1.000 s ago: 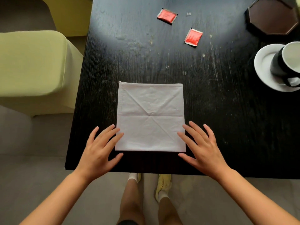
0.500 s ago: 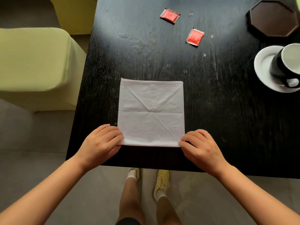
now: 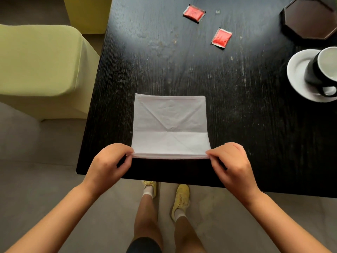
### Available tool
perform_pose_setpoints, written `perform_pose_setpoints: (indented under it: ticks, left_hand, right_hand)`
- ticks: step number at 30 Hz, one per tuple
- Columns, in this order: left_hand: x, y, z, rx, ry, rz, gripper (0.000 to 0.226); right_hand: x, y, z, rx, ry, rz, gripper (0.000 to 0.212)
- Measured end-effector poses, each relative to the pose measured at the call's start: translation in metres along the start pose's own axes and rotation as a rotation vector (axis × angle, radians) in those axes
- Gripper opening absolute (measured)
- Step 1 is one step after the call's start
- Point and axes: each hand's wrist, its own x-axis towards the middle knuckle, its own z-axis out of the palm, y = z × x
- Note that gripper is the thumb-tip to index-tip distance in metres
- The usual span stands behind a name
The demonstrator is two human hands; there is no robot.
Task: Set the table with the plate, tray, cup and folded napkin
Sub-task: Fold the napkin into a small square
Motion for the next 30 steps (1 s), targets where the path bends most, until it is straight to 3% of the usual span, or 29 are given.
perform_pose_setpoints:
  ticks: [7, 14, 30]
  left_hand:
    - [0.001, 0.022, 0.000, -0.142, 0.311, -0.257, 0.026]
    - [0.060, 0.011, 0.009, -0.123, 0.426, -0.329, 0.016]
    - [0.117, -0.026, 0.037, 0.062, 0.349, -0.471, 0.013]
  right_hand:
    - [0.014, -0.021, -0.007, 0.134, 0.165, 0.193, 0.017]
    - [0.075, -0.004, 0.008, 0.246, 0.188, 0.432, 0.009]
    - [0.117, 0.030, 0.052, 0.061, 0.109, 0.612, 0.008]
